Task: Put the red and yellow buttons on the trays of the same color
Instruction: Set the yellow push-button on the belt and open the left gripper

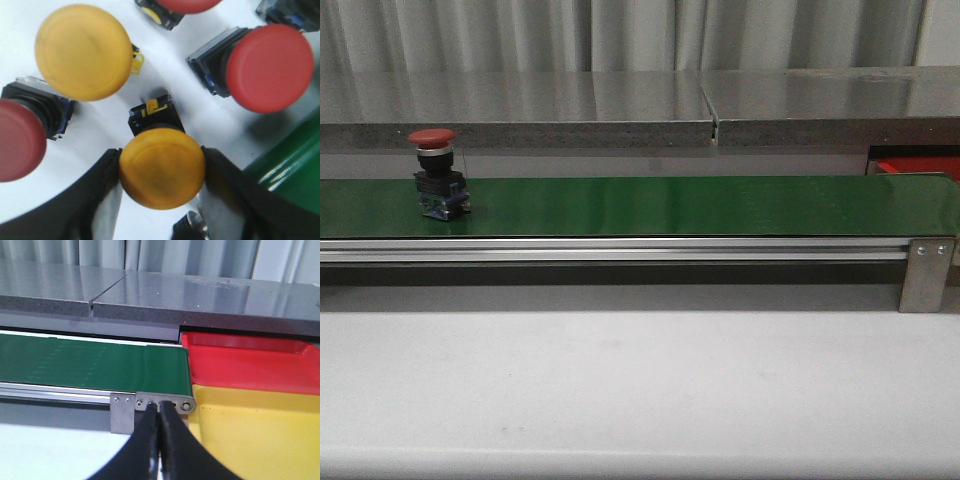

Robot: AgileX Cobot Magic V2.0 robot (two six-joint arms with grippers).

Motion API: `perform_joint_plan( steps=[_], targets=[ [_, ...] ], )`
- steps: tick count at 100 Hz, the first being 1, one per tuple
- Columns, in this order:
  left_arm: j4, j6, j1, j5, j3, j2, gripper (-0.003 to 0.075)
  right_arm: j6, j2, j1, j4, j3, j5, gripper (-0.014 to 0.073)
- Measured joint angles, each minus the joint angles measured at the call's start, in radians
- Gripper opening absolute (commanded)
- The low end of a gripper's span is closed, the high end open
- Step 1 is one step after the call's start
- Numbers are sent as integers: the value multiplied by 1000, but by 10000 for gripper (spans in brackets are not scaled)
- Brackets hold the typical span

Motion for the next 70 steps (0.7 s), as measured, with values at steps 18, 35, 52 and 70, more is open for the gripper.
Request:
perform_joint_plan(
  steps=[18, 35, 52, 70],
  targets=[
    [2, 12, 0, 12, 0, -94, 207, 0, 0, 0, 0, 0, 0, -67],
    [-4, 45, 0, 20, 0, -178, 207, 0, 0, 0, 0, 0, 0, -67],
    [-27, 88, -19, 25, 0, -218, 207, 0, 0, 0, 0, 0, 0, -67],
    [-49, 102, -79, 20, 0, -219, 207, 0, 0, 0, 0, 0, 0, -67]
  ],
)
